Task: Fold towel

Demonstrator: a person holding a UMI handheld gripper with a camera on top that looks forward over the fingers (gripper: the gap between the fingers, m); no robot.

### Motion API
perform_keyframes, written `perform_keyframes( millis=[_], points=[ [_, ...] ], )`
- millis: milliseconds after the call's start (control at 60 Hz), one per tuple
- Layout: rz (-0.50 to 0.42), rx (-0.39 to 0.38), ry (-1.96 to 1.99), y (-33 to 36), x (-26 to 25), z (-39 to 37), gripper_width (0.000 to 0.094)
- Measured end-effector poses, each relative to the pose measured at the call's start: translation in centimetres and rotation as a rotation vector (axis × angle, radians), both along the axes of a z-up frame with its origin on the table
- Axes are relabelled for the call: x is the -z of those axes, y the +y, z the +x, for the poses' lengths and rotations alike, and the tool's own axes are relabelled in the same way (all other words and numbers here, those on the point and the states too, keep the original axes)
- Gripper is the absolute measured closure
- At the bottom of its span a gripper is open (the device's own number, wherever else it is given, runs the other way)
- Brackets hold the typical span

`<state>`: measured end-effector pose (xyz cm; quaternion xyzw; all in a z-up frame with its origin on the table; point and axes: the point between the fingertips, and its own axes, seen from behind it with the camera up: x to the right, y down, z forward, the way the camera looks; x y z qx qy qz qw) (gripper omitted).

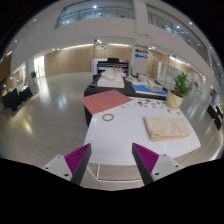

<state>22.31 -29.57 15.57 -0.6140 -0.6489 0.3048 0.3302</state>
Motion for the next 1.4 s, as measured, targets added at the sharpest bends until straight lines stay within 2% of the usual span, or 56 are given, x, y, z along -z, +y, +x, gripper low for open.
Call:
perform_keyframes(
  millis=[83,117,167,183,400,767,1000,1067,1100,1150,1217,1317,1400],
  points=[
    [0.009,0.029,0.011,1.4,-0.4,0.4,0.0081],
    [0.013,0.036,0.01,4.6,-0.2,-1.7,0.0079],
    [0.022,0.048,0.014,6.6,-0.2,-2.3,0.008],
    [0.028,0.058,0.016,5.4,0.3,-1.5,0.0082],
    [0.07,0.112,0.018,14.2,2.0,-6.0,0.008],
    [0.08,0.058,0.015,20.9,8.2,-16.1,0.0086],
    [0.076,0.025,-0.049,23.2,14.7,-23.2,0.009],
    [0.069,0.023,-0.079,23.7,16.4,-24.0,0.0116],
    [0.058,0.012,-0.09,23.6,17.0,-24.2,0.0206],
    [0.045,0.007,-0.09,23.5,17.2,-24.7,0.0504],
    [0.149,0.045,-0.085,26.0,17.1,-24.8,0.0903],
    [0.1,0.01,-0.124,25.5,16.9,-24.6,0.0927],
    [0.015,-0.003,-0.135,26.0,15.0,-24.7,0.0929]
  ],
)
